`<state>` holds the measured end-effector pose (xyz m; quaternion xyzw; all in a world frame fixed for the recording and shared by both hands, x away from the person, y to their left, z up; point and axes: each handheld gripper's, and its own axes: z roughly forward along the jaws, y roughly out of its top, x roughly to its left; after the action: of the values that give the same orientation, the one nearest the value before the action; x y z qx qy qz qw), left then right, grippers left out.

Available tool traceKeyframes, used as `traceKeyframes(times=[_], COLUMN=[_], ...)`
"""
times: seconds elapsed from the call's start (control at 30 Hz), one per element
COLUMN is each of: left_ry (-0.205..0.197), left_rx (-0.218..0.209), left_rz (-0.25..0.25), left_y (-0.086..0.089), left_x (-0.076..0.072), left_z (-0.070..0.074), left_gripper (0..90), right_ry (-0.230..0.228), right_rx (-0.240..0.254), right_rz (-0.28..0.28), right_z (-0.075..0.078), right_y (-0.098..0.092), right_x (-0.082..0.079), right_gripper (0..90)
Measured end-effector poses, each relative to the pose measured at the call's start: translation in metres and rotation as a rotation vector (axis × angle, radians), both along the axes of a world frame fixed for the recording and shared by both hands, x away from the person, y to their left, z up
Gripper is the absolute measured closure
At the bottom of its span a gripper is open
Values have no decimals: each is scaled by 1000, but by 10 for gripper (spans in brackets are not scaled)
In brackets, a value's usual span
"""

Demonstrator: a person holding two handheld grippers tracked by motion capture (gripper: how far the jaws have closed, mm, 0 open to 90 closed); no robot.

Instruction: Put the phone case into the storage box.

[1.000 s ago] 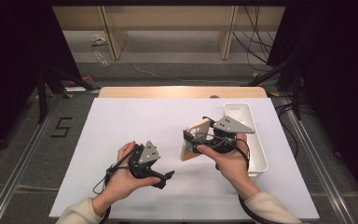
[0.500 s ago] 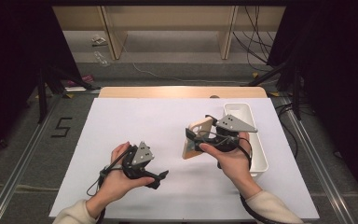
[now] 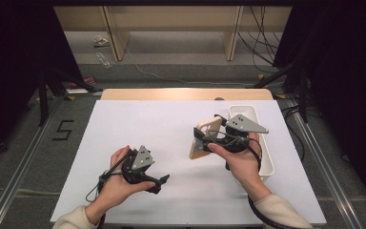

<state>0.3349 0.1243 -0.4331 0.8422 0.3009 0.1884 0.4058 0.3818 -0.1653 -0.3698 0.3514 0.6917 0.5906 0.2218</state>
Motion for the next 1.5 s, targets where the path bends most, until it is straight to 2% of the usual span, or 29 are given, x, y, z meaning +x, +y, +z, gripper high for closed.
traceKeyframes(times=[1.5], left_ry=[8], left_rx=[-4], left_rz=[39], left_y=[16], left_x=[1], left_z=[-3], left_gripper=[0], right_ry=[-18], right_rx=[26], right_rz=[-62], right_z=[14], right_y=[-22], right_x=[5], right_gripper=[133])
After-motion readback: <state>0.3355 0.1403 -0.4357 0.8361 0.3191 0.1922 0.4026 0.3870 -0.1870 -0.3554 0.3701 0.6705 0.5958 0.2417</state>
